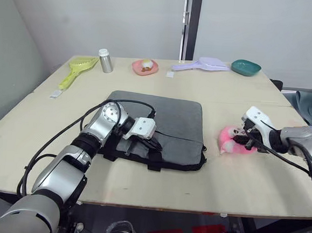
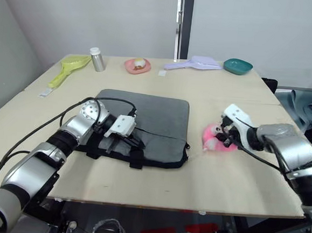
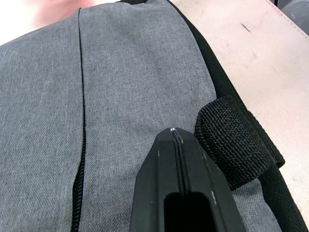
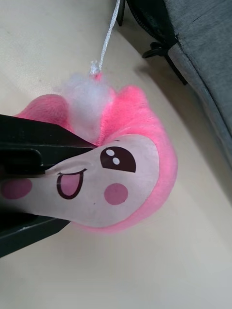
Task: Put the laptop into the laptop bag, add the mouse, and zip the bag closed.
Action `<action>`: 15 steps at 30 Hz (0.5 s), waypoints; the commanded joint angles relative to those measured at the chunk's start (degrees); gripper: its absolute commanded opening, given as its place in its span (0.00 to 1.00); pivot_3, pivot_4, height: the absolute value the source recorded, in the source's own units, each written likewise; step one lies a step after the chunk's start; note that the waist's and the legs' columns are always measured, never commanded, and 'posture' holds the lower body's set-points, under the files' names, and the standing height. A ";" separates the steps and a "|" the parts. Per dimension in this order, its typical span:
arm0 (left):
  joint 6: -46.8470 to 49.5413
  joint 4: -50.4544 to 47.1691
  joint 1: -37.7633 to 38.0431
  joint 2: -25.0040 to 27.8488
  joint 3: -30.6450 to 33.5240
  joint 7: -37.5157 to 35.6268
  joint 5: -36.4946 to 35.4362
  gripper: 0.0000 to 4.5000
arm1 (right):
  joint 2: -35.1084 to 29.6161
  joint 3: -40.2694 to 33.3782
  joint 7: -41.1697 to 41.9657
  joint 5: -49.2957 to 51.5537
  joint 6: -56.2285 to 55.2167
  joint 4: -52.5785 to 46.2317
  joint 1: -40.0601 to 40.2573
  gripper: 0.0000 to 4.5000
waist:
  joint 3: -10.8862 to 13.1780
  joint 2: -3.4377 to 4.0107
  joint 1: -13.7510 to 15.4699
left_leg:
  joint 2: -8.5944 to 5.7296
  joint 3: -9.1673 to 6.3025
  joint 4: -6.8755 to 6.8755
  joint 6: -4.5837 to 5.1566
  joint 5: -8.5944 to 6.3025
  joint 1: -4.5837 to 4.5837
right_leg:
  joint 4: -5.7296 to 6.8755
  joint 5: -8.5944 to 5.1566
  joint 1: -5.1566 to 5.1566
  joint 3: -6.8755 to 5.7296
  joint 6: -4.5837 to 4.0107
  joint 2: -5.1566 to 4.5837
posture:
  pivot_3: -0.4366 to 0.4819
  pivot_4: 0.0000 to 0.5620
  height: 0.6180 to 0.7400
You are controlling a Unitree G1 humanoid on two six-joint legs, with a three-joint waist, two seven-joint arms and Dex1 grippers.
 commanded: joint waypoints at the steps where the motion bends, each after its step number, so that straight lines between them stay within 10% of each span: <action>1: 0.27 5.14 4.91 1.31 -6.76 -1.24 7.99 0.00 | -0.49 -2.24 -2.19 -2.77 -0.64 1.96 -3.14 0.04 | 0.00 0.00 -0.03 | 0.00 0.01 0.00 0.00 0.00 0.00 | 0.00 0.00 -0.01 0.01 0.00 0.00 | 0.48 0.27 1.00; 15: -0.07 4.29 3.35 1.11 -8.13 -3.47 7.12 0.00 | 15.75 5.53 -13.04 -14.11 -4.10 16.32 -20.26 0.04 | -0.03 0.06 -0.53 | 0.02 0.21 -0.06 -0.02 0.01 -0.02 | 0.00 0.01 -0.15 0.08 -0.01 0.00 | 0.48 0.27 1.00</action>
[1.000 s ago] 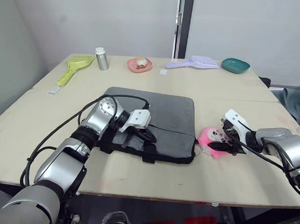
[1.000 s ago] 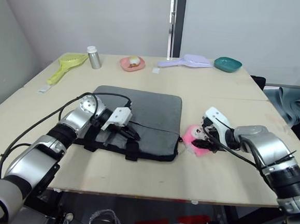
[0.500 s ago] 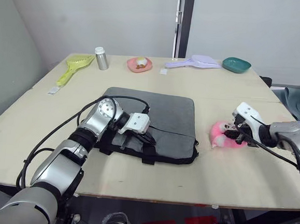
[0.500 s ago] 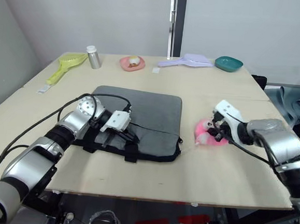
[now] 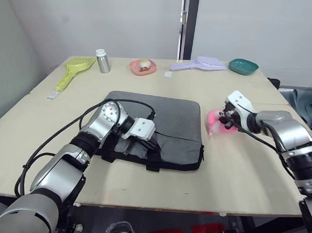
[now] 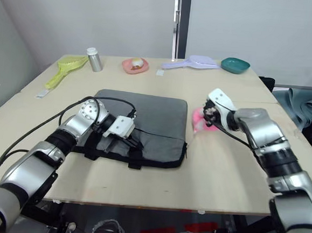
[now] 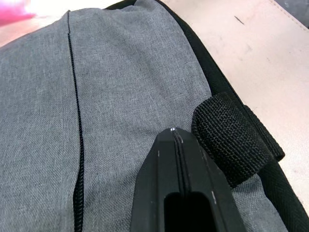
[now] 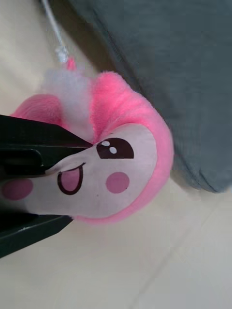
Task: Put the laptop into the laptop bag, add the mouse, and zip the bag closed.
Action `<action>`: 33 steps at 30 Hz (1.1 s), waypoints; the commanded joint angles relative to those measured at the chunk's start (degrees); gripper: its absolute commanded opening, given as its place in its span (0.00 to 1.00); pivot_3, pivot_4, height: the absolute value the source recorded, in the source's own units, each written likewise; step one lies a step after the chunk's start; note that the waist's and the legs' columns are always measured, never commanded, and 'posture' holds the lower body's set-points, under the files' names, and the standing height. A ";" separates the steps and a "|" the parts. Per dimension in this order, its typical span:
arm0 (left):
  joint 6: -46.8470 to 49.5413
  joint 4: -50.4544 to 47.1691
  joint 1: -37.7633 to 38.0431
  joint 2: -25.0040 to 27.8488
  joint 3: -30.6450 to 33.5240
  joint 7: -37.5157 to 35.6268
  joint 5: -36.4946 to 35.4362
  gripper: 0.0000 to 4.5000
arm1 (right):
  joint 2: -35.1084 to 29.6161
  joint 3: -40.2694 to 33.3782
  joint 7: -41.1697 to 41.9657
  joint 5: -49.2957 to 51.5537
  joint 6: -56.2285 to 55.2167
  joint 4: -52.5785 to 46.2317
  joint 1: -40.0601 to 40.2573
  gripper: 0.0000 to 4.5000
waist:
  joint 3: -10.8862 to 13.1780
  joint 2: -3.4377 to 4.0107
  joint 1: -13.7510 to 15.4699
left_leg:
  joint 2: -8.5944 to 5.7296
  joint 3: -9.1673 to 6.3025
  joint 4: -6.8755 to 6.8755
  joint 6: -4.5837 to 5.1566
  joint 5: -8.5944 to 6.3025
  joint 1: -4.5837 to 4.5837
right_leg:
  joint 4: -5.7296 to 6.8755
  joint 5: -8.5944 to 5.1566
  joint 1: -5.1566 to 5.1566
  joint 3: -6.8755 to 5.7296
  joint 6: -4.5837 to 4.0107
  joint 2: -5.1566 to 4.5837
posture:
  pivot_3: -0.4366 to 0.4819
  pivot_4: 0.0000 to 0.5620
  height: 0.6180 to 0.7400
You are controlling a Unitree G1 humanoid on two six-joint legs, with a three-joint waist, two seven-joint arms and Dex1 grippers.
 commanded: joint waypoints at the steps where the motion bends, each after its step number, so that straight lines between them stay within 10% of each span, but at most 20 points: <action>1: 1.56 4.30 4.01 0.39 -6.74 -2.65 6.91 0.00 | 0.94 -2.15 -4.62 -3.90 -2.32 4.26 -3.75 0.04 | 0.01 -0.02 0.16 | 0.00 0.01 0.00 0.00 0.00 -0.02 | -0.01 0.00 0.00 -0.01 0.00 0.00 | 0.48 0.27 1.00; 3: 2.06 4.00 4.03 0.32 -6.47 -2.64 6.53 0.00 | 0.67 -3.07 -3.13 -2.82 -0.58 3.55 -3.19 0.04 | 0.03 -0.04 0.15 | 0.01 0.08 0.00 -0.01 0.00 -0.03 | -0.04 0.00 0.00 0.01 -0.01 -0.02 | 0.48 0.27 1.00; 15: 8.97 -1.22 4.49 1.63 -3.16 -2.54 2.63 0.00 | -5.34 -7.90 6.31 4.92 8.06 -3.26 5.50 0.98 | 0.07 -0.05 0.25 | 0.04 0.28 -0.02 0.02 0.01 -0.01 | -0.15 -0.01 -0.07 0.16 0.02 0.01 | 0.48 0.27 1.00; 28: 25.90 -18.79 9.71 5.17 5.29 1.62 -6.75 0.00 | -17.31 -21.39 15.37 12.46 8.19 -2.90 8.52 0.99 | 0.52 -0.22 -0.13 | 0.10 0.53 -0.15 0.23 0.12 -0.34 | -0.18 -0.22 -0.64 0.34 0.04 0.16 | 0.48 0.27 1.00; 33: 31.33 -27.36 11.91 7.66 10.52 5.00 -11.15 0.35 | -18.91 -31.55 18.00 18.74 8.92 -12.70 18.56 1.00 | 1.15 -0.56 -0.22 | 0.28 0.47 -0.14 0.53 0.29 -0.48 | -0.18 -0.23 -0.79 0.25 0.01 0.29 | 0.48 0.27 1.00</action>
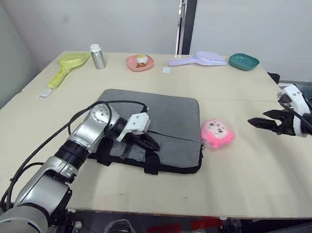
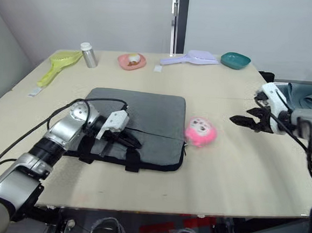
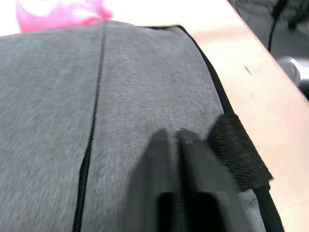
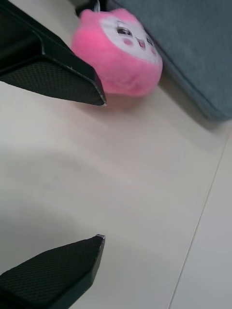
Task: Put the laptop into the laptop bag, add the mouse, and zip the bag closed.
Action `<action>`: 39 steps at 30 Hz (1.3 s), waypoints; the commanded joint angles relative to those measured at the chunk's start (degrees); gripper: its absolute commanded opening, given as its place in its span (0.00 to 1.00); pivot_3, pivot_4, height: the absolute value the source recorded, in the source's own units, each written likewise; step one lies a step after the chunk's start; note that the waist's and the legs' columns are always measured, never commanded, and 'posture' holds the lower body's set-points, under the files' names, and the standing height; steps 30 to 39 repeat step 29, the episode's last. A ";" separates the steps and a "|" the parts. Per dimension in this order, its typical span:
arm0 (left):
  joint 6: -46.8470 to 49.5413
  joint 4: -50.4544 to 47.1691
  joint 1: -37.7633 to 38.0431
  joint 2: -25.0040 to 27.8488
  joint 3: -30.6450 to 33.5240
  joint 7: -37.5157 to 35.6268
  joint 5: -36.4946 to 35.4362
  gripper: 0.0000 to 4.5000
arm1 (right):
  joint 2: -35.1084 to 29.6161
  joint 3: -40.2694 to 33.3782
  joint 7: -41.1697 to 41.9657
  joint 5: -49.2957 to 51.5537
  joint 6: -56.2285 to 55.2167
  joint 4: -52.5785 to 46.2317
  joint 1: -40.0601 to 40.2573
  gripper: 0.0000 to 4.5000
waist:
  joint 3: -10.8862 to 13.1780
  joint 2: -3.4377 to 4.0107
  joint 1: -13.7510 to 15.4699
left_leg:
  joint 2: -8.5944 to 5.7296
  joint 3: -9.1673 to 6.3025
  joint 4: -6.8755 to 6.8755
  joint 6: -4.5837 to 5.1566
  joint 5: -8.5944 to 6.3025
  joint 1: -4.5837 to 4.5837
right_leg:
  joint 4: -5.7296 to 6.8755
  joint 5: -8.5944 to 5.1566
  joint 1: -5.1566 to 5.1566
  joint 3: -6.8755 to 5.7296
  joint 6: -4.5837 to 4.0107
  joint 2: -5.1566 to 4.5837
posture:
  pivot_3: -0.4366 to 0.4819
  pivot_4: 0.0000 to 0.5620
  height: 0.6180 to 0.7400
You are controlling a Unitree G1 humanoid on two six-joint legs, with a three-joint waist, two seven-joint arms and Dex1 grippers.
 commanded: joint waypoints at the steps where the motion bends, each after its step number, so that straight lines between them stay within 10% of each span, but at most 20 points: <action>1: 6.67 -5.58 1.96 2.49 5.12 2.75 -4.69 0.43 | -1.00 -9.44 1.62 4.76 0.14 -6.63 4.56 1.00 | 0.27 -0.09 -0.08 | 0.00 0.02 0.02 0.00 0.00 -0.05 | 0.00 0.00 -0.07 0.02 0.00 0.00 | 0.48 0.27 1.00; 8: 23.65 -15.23 -0.05 10.07 18.24 6.86 -18.11 0.99 | 0.42 -19.36 -0.61 9.85 1.95 -15.43 13.47 1.00 | 0.84 -0.28 0.28 | -0.01 -0.08 0.33 0.22 0.11 -0.92 | 0.26 0.03 -0.90 0.00 -0.01 0.02 | 0.48 0.27 1.00; 14: 32.48 -8.84 6.07 29.95 28.34 4.11 -19.31 0.99 | 1.30 -22.22 -2.11 12.15 1.63 -18.86 18.53 1.00 | 1.08 -0.42 -0.12 | 0.08 -0.05 0.33 0.20 0.10 -0.87 | 0.25 0.03 -0.92 0.03 -0.02 0.13 | 0.48 0.27 1.00; 21: 33.17 5.71 19.03 41.54 41.45 2.37 -18.89 0.99 | -0.10 -23.29 -1.85 12.98 0.93 -19.58 21.33 1.00 | 1.16 -0.56 0.65 | 0.13 -0.16 0.50 0.13 0.05 -0.81 | 0.34 0.03 -0.77 -0.08 -0.01 0.10 | 0.48 0.27 1.00; 27: 32.05 8.20 32.41 41.49 52.12 4.69 -18.28 0.99 | -1.43 -21.08 -1.40 13.04 -0.35 -17.14 20.07 1.00 | 1.16 -0.67 0.74 | 0.30 -0.19 0.63 0.03 -0.02 -0.69 | 0.43 0.03 -0.66 -0.10 -0.02 0.23 | 0.48 0.27 1.00; 39: 32.31 8.05 33.38 41.19 52.51 5.61 -18.46 0.99 | -1.48 -20.53 -1.34 13.29 -0.34 -17.08 19.70 1.00 | 1.16 -0.67 0.88 | 0.33 -0.22 0.75 0.03 -0.02 -0.67 | 0.58 0.03 -0.65 -0.13 -0.03 0.23 | 0.48 0.27 1.00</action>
